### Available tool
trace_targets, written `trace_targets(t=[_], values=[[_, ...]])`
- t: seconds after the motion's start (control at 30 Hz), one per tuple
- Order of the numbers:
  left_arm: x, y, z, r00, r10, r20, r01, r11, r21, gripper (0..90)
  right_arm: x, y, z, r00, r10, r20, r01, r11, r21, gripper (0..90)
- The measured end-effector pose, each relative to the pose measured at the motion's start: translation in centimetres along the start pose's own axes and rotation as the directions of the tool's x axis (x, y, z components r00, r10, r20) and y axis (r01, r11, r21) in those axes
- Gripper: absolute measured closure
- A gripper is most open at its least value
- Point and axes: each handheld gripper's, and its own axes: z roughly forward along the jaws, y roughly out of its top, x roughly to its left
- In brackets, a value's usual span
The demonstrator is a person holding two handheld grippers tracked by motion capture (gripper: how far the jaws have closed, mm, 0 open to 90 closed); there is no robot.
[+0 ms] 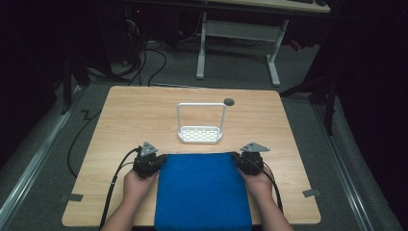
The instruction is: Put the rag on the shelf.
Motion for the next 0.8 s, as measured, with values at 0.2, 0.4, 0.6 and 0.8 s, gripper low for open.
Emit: trace_targets(t=[0.2,0.4,0.6,0.8], values=[[0.3,0.2,-1.7,0.9998,-0.021,0.003,0.021,0.9969,-0.076,87.4,0.6,0.3,-1.6,0.9999,0.005,-0.009,-0.006,0.997,-0.080,87.5],[0.0,0.6,-3.3,0.9998,-0.022,0.000,0.022,0.9870,-0.159,87.4,1.1,0.7,-3.2,0.9998,0.009,-0.019,-0.012,0.988,-0.152,87.6],[-0.8,1.6,-5.1,1.0000,-0.002,0.006,0.003,0.9712,-0.238,87.5,1.8,1.5,-4.9,0.9999,-0.005,-0.011,0.002,0.972,-0.237,87.6],[-2.1,3.1,-7.7,0.9996,0.028,0.009,-0.024,0.9403,-0.339,87.5,2.4,2.5,-6.8,0.9998,-0.021,0.001,0.020,0.949,-0.314,87.6]])
